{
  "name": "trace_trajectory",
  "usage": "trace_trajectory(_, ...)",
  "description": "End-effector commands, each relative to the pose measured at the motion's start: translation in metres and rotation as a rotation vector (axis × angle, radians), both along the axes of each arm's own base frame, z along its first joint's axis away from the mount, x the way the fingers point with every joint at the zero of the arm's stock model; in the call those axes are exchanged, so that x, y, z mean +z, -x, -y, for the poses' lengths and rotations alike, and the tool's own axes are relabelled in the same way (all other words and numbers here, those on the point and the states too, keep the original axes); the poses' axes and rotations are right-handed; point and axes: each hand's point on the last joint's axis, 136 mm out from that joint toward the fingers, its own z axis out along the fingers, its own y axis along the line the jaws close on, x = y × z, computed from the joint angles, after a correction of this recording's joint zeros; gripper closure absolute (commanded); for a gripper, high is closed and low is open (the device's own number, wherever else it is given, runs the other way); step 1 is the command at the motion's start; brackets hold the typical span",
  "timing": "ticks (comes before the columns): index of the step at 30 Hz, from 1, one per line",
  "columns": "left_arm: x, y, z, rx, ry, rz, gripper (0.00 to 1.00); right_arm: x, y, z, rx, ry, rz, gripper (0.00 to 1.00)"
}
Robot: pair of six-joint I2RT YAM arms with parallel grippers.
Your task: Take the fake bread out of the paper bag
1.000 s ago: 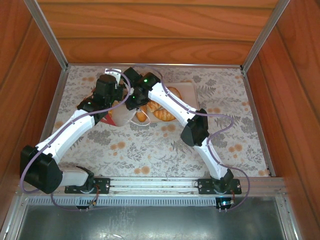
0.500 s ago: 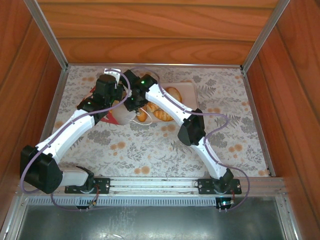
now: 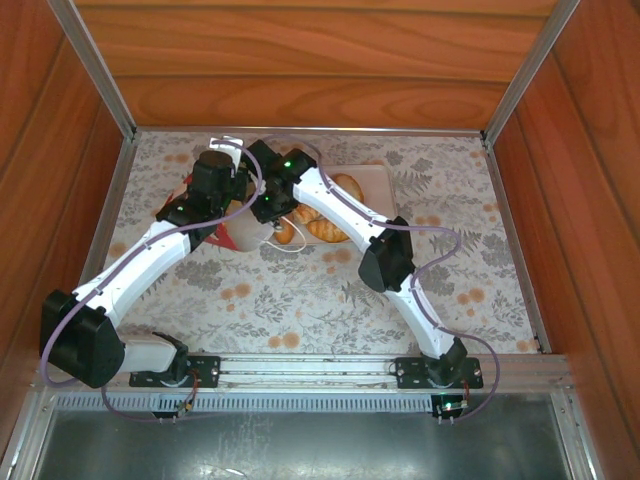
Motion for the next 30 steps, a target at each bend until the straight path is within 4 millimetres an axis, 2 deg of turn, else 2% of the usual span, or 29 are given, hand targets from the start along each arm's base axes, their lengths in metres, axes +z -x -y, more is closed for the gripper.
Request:
trace_trajectory(1, -0.018, 0.002, 0.002, -0.017, -0.061, -0.033, 1.00, 0.071, 0.012, -0.016, 0.029, -0.151, 0.101, 0.96)
trace_trajectory(3, -0.019, 0.002, 0.002, -0.016, -0.063, -0.034, 1.00, 0.076, 0.012, -0.014, 0.025, -0.157, 0.104, 1.00)
trace_trajectory(11, -0.020, 0.000, 0.001, -0.010, -0.065, -0.030, 1.00, 0.086, 0.018, -0.010, 0.020, -0.165, 0.093, 1.00)
trace_trajectory(30, -0.017, -0.003, -0.007, 0.027, -0.081, -0.016, 1.00, 0.108, 0.036, 0.022, -0.005, -0.153, 0.108, 1.00)
